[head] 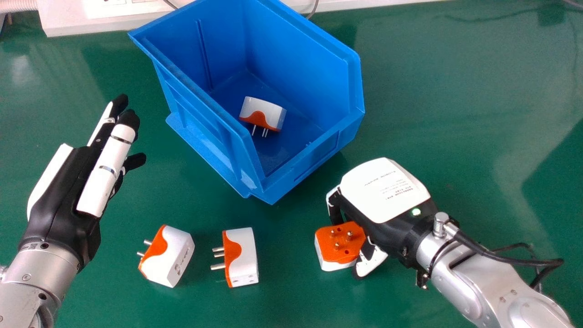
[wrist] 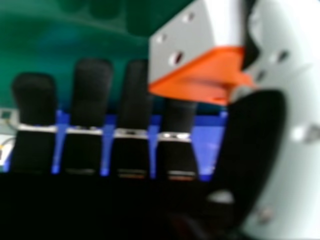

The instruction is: Pick all objects and put in blue box

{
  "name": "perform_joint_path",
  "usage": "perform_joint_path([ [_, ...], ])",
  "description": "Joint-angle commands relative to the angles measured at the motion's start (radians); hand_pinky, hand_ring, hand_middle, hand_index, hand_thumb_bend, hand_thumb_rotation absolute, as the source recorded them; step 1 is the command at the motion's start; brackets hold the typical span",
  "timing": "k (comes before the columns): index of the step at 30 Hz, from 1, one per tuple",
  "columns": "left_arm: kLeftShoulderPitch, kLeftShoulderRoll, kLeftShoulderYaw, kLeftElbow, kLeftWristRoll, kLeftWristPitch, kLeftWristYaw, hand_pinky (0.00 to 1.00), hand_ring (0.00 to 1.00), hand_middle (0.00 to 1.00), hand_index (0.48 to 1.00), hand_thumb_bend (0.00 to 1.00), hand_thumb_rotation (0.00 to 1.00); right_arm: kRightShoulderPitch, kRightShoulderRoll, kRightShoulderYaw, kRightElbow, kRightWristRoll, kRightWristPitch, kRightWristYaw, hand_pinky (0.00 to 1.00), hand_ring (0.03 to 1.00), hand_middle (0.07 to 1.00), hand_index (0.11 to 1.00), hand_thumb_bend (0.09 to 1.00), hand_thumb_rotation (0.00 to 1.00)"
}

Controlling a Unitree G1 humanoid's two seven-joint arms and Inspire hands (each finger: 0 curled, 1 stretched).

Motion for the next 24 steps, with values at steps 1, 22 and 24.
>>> perform_joint_path([
  [1, -0.009, 0.014, 0.000, -0.022, 0.005, -0.005, 0.003, 0.92, 0.99, 1.00, 1.000, 0.43, 1.00, 0.045, -0.022, 0.009, 0.056, -0.044, 0.058, 0.045, 0.18, 0.406, 0.487, 0.491, 0.519, 0.00],
  [22, -0.005, 0.017, 0.000, -0.016, 0.005, -0.013, 0.000, 0.91, 0.98, 1.00, 1.000, 0.42, 1.00, 0.181, -0.039, -0.145, -0.336, 0.014, 0.143, 0.226, 0.15, 0.417, 0.493, 0.488, 0.517, 0.00],
  [24, -0.006, 0.018, 0.001, -0.013, 0.004, -0.014, -0.001, 0.91, 0.98, 1.00, 1.000, 0.42, 1.00, 0.204, -0.042, -0.168, -0.390, 0.013, 0.143, 0.233, 0.15, 0.417, 0.493, 0.488, 0.517, 0.00],
])
